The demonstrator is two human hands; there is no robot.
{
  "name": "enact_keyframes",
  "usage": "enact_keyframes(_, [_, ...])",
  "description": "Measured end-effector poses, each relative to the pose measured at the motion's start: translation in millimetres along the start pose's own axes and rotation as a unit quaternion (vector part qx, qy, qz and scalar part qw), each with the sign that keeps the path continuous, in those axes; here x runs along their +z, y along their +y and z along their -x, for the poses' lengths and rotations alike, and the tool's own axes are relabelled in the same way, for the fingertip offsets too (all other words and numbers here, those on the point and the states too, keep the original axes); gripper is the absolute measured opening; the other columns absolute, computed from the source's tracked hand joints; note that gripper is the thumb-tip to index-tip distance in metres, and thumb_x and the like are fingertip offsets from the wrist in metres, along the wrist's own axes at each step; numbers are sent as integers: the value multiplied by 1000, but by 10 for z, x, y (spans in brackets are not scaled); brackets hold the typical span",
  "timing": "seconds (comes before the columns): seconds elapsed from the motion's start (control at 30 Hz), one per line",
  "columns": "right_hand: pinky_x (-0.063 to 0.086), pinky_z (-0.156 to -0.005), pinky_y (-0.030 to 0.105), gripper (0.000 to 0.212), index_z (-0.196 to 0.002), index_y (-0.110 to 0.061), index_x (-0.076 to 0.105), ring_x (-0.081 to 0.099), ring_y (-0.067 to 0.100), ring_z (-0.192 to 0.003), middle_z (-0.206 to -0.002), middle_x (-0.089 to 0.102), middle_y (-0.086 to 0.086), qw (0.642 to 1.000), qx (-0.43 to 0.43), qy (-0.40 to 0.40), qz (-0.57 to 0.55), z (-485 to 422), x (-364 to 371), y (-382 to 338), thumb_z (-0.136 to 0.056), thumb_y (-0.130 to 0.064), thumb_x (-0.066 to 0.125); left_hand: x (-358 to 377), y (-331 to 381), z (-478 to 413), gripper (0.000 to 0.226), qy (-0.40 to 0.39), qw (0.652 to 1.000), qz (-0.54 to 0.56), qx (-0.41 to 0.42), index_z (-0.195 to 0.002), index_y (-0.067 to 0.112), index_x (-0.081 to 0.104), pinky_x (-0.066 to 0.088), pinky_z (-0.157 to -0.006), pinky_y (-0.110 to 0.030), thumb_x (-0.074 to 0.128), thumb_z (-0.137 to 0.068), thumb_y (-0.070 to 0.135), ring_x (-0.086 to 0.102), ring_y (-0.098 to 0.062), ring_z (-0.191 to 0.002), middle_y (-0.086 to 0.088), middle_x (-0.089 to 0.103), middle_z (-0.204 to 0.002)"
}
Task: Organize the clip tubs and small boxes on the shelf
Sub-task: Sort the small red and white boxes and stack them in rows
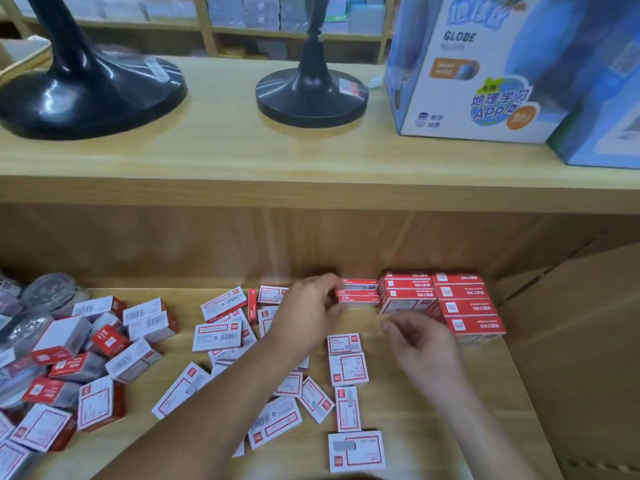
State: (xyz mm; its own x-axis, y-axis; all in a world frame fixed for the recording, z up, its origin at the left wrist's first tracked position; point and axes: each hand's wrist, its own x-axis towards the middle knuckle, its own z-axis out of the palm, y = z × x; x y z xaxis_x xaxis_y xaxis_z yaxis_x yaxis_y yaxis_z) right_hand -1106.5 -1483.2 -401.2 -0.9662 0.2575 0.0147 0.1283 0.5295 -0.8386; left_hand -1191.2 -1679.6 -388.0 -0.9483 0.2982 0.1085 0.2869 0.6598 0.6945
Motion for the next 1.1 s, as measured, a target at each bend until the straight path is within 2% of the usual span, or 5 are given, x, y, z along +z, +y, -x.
enact_keyframes(0.33, [38, -64, 16, 17, -92, -27, 75, 54, 5, -73, -72, 58, -13, 989, -64, 0, 133, 46, 75, -7, -89, -42, 68, 107, -35, 15, 37, 7, 975, -220, 11, -90, 21, 67, 37, -61, -31, 51, -98, 53, 66, -25, -82, 1, 59, -90])
enact_keyframes(0.6, [49, -70, 28, 21, -99, -25, 77, 56, 7, -71, -77, 54, -12, 990, -46, -23, 134, 29, 76, 56, -85, -41, 73, 131, -23, -13, 31, -1, 985, -173, -7, -82, 20, 61, 34, -59, -32, 56, -97, 47, 64, -28, -83, 1, 57, -85])
enact_keyframes(0.87, [47, -77, 18, 23, -103, -22, 78, 59, 2, -81, -84, 57, -12, 996, -28, -45, 70, 115, 24, 90, -86, -37, 74, -139, -18, 76, 14, -16, 989, -140, 45, -86, 21, 60, 41, -61, -34, 63, -93, 33, 60, -25, -81, 3, 54, -82])
enact_keyframes(0.97, [53, -81, 31, 30, -102, -23, 79, 63, 7, -87, -92, 59, -13, 997, -41, -55, 28, 231, 24, 120, -83, -46, 74, -289, -45, 330, 10, -25, 982, -147, 117, -89, 22, 66, 46, -69, -33, 62, -89, 32, 59, -24, -86, 5, 60, -83])
enact_keyframes(1.1, [47, -87, 21, 44, -105, -29, 79, 59, 6, -99, -98, 57, -14, 992, -92, -35, 73, 367, 80, 118, -77, -62, 68, -216, -127, 690, 50, -134, 970, -158, 127, -101, 23, 73, 47, -94, -38, 50, -85, 64, 58, -20, -103, 7, 68, -108])
